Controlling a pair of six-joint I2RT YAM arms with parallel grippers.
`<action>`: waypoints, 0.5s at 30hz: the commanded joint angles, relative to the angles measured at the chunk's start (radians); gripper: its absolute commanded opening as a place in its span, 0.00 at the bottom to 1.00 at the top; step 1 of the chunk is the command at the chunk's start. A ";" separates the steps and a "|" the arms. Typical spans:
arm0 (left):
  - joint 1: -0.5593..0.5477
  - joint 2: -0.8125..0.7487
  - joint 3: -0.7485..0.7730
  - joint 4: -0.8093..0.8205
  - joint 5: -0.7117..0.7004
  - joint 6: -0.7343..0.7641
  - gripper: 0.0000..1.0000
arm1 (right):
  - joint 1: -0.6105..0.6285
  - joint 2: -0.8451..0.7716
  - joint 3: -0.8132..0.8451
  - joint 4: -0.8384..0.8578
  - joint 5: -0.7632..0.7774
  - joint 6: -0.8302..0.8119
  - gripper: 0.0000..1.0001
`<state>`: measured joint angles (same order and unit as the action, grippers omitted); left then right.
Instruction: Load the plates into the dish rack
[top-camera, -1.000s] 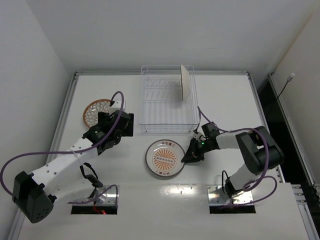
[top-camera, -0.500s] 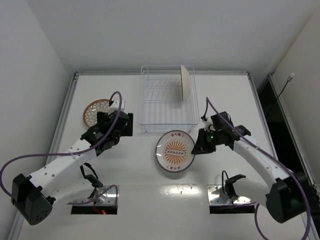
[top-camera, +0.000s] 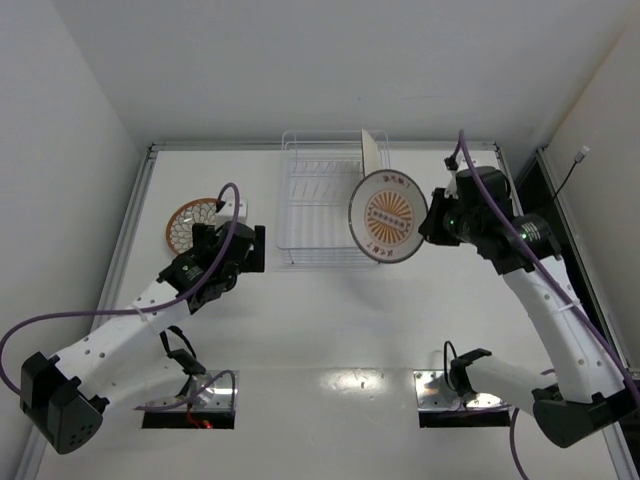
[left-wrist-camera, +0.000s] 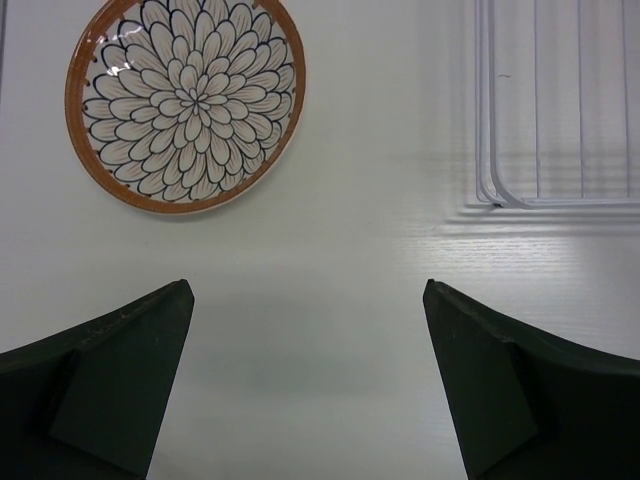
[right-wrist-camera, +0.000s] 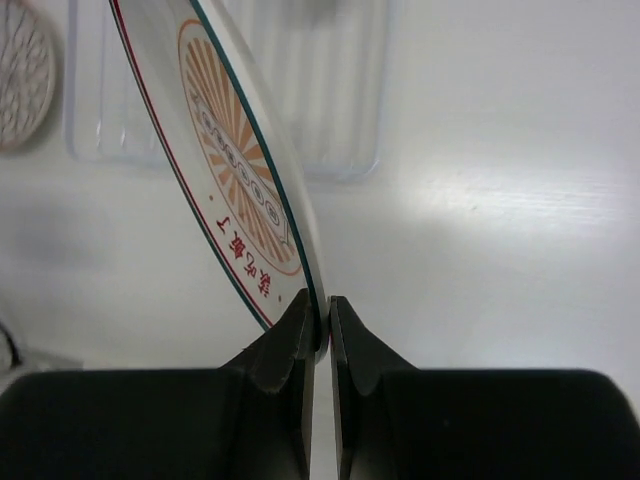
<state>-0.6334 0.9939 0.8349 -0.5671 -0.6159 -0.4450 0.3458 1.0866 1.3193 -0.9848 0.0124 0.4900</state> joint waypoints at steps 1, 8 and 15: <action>0.001 -0.029 0.012 0.029 0.011 0.011 1.00 | 0.021 0.021 0.003 0.164 0.274 0.105 0.00; -0.019 -0.040 0.003 0.056 0.068 0.022 1.00 | 0.180 0.166 0.018 0.403 0.659 0.217 0.00; -0.038 -0.060 0.003 0.056 0.079 0.022 1.00 | 0.332 0.517 0.412 0.241 1.045 0.228 0.00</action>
<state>-0.6601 0.9703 0.8345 -0.5434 -0.5503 -0.4294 0.6373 1.5139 1.5421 -0.7662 0.7799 0.6716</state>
